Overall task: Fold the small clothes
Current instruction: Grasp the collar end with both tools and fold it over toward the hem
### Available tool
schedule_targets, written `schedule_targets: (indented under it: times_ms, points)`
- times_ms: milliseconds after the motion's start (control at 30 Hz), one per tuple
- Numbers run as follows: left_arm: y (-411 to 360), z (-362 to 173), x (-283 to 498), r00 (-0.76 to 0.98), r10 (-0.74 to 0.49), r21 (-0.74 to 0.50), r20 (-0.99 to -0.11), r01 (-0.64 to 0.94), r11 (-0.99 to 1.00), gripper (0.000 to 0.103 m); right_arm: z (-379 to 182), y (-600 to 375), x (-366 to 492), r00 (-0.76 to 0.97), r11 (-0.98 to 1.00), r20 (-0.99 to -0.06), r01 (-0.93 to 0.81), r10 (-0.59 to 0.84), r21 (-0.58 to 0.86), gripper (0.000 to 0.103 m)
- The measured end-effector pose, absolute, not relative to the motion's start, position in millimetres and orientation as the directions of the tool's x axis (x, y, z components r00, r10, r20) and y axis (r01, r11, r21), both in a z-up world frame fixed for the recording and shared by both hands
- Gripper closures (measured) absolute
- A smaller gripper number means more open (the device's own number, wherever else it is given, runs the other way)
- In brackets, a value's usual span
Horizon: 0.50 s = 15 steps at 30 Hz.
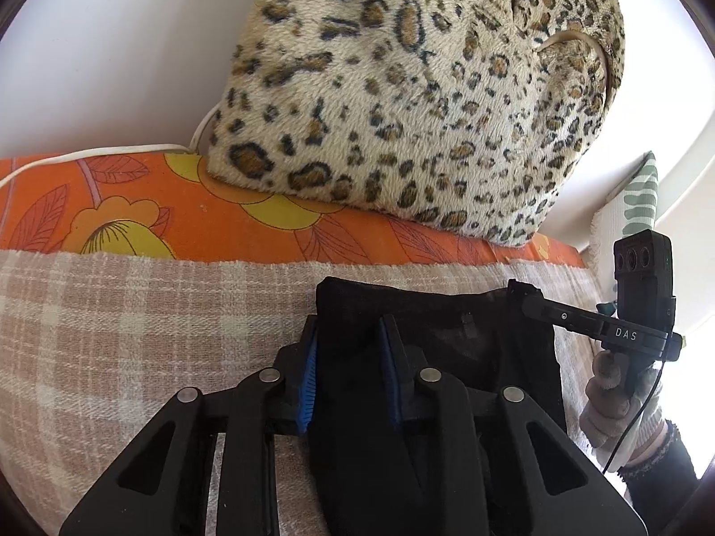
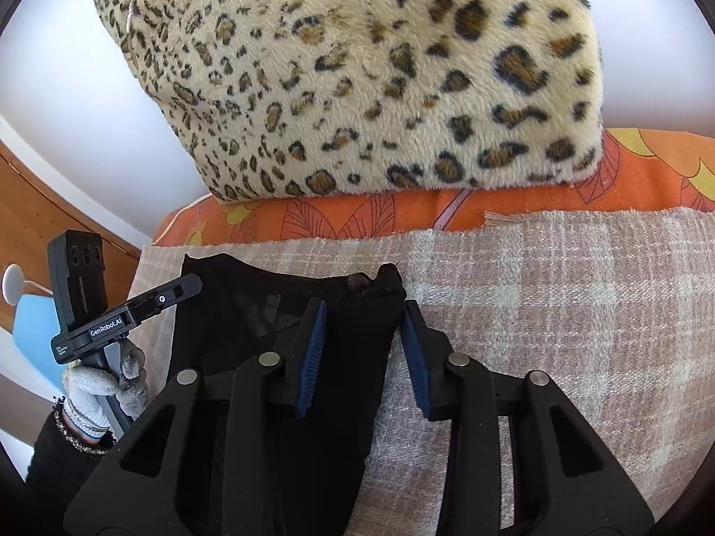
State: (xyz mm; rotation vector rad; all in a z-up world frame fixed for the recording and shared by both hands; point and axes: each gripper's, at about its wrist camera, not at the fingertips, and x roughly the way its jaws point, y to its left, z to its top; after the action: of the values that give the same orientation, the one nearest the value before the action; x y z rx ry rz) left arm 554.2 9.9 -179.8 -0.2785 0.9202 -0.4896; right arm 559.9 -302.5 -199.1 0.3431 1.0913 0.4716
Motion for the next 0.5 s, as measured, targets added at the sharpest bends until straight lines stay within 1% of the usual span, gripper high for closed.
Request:
schedule_targets:
  times_ms: [33, 67, 100, 133, 233, 500]
  points:
    - [8, -179, 554, 0.510, -0.512, -0.421, -0.692, 0.291, 0.859, 0.088, -199, -301, 560, 0.372, 0.850, -0.765, -0.197, 0.526, 0.488, 0.080]
    - [4, -179, 554, 0.512, -0.506, -0.411, -0.695, 0.294, 0.863, 0.094, -199, -299, 559, 0.371, 0.854, -0.770, -0.199, 0.519, 0.480, 0.083]
    - [2, -179, 554, 0.516, -0.496, -0.400, -0.699, 0.293, 0.868, 0.095, -199, -296, 558, 0.370, 0.859, -0.776, -0.205, 0.511, 0.468, 0.090]
    - [1, -178, 553, 0.521, -0.492, -0.396, -0.698, 0.292, 0.871, 0.096, -198, -293, 558, 0.371, 0.865, -0.781, -0.212, 0.502, 0.455, 0.093]
    - [0, -173, 552, 0.535, -0.482, -0.386, -0.694, 0.289, 0.876, 0.099, -191, -284, 556, 0.390, 0.884, -0.793, -0.228, 0.467, 0.408, 0.096]
    - [9, -147, 542, 0.571, -0.499, -0.406, -0.651, 0.294, 0.865, 0.100, -159, -281, 548, 0.433, 0.885, -0.773, -0.266, 0.464, 0.382, 0.097]
